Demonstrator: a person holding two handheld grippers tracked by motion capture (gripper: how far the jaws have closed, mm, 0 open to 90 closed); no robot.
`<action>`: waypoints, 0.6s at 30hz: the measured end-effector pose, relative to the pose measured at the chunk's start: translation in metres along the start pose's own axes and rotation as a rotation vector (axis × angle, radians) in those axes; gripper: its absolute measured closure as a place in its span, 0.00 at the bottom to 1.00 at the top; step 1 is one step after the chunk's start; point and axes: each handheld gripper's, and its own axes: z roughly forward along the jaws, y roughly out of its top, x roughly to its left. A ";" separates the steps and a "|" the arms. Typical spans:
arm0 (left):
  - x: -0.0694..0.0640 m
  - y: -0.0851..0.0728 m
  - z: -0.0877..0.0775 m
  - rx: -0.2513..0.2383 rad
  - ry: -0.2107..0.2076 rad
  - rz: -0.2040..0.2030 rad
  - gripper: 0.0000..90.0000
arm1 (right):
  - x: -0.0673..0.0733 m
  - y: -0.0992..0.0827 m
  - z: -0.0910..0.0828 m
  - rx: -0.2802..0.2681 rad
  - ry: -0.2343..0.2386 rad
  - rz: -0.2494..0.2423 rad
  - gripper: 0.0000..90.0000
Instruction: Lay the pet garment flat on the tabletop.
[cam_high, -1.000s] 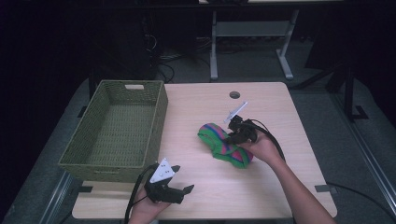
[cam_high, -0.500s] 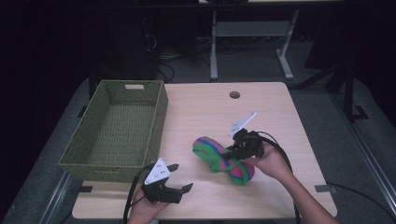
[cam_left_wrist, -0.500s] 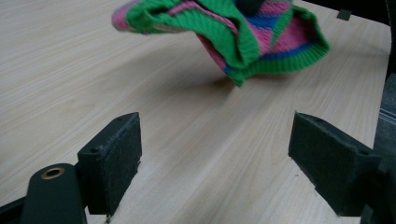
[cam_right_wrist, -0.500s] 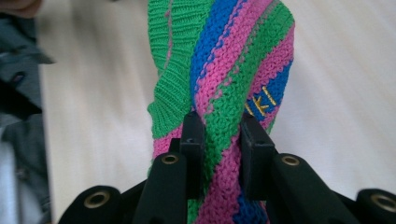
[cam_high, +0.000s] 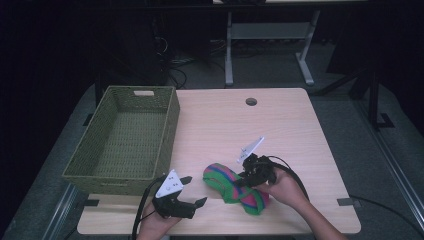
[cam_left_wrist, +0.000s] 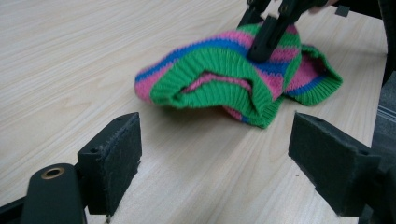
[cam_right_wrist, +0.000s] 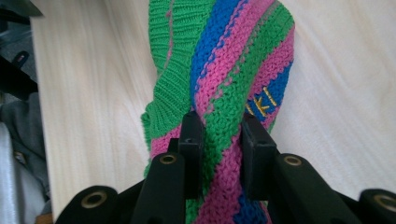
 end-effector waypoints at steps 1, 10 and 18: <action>0.000 0.000 0.000 0.000 -0.001 -0.002 0.19 | 0.000 -0.002 0.004 0.005 -0.001 0.000 0.80; -0.001 -0.001 0.003 0.013 -0.008 0.005 0.19 | 0.004 -0.012 0.015 -0.023 -0.055 -0.063 0.58; -0.001 -0.001 0.003 0.015 -0.008 0.004 0.19 | 0.007 -0.013 0.007 -0.058 -0.050 -0.067 0.46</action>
